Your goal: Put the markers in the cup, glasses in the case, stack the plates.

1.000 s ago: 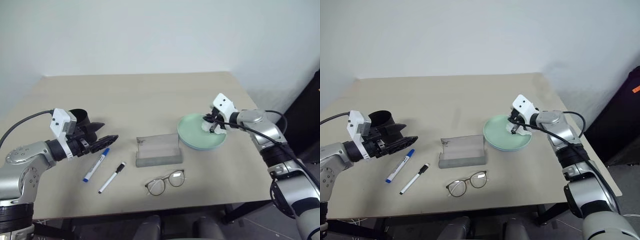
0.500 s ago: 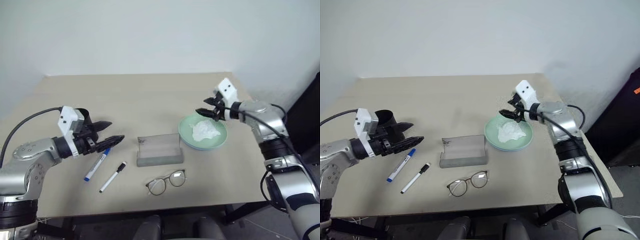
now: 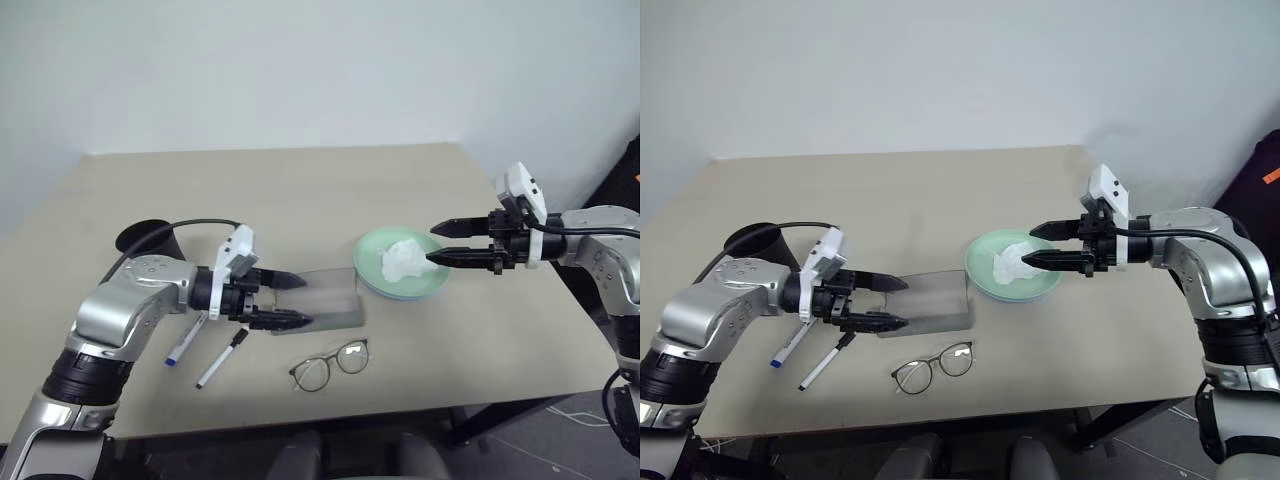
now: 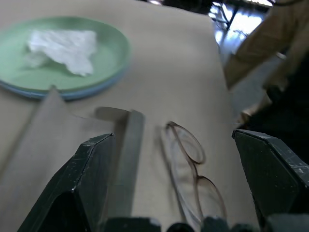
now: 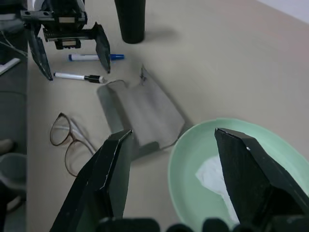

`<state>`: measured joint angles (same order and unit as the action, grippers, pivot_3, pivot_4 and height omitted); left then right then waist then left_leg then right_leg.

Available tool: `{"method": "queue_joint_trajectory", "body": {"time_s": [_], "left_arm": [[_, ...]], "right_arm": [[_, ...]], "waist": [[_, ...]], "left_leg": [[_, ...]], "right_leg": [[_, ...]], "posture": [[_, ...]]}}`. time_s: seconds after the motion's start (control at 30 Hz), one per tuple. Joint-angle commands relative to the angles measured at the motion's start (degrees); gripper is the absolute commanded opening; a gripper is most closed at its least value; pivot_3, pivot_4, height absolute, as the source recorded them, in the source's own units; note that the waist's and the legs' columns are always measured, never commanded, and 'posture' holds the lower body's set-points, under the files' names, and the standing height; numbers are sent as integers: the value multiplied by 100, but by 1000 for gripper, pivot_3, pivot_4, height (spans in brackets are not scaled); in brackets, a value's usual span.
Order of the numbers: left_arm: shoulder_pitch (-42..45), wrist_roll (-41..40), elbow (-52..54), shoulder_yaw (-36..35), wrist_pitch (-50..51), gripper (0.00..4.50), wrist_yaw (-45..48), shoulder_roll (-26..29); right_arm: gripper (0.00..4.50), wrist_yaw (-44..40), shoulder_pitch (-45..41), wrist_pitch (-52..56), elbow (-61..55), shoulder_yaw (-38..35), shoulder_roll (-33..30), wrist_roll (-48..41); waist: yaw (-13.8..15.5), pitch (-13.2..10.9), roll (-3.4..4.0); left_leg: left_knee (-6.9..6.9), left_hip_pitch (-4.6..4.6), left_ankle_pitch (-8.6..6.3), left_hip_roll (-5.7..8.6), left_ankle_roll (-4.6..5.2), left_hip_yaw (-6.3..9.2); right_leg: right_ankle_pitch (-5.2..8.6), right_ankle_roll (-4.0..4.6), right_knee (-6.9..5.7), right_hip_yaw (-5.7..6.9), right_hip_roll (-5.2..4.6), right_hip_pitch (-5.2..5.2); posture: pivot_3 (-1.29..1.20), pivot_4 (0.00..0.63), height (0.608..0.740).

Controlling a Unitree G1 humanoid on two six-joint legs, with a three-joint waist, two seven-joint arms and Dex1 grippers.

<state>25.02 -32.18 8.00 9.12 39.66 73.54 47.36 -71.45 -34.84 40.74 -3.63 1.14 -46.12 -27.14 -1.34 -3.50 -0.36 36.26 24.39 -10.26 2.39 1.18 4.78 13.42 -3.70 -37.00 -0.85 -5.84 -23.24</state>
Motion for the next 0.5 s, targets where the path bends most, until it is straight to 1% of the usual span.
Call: {"method": "queue_joint_trajectory", "body": {"time_s": [0.03, 0.1, 0.2, 0.33, 0.5], "left_arm": [[59, 217, 72, 225, -182, 4181, 127, -19], [-23, 228, 155, 301, -149, 4181, 154, -27], [-120, 201, 241, 347, -87, 4181, 196, -4], [-302, 435, 299, 621, -204, 4181, 218, -3], [-258, 468, 251, 771, -125, 4181, 127, -259]], "right_arm": [[3098, 184, 78, 92, -283, -191, -71, -127], [3445, 234, 189, 187, -396, -211, -90, -189], [4433, 338, 297, 159, -541, -247, -81, -208], [4474, 571, 371, 3, -500, -204, -6, -101], [4474, 682, 476, -48, -583, -138, 32, -131]], "waist": [[10, 0, 0], [21, 0, 0], [20, 0, 0], [23, 0, 1], [30, -1, 1]], "left_leg": [[1, 1, 0, 1, 0, 0], [4, 1, -1, 1, 1, 2], [7, 7, -1, 1, 2, 4], [8, 6, -1, 0, 2, 5], [15, 8, -2, 1, 2, 9]], "right_leg": [[0, 0, 0, 0, -1, 0], [0, 0, 0, 0, -2, 1], [0, 0, 0, 0, -1, -3], [0, 0, 0, 1, -1, -1], [1, 0, 0, 4, -2, 1]], "posture": [[0, 0, 704], [0, 0, 704], [0, 0, 704], [0, 0, 704], [0, 0, 704]]}}
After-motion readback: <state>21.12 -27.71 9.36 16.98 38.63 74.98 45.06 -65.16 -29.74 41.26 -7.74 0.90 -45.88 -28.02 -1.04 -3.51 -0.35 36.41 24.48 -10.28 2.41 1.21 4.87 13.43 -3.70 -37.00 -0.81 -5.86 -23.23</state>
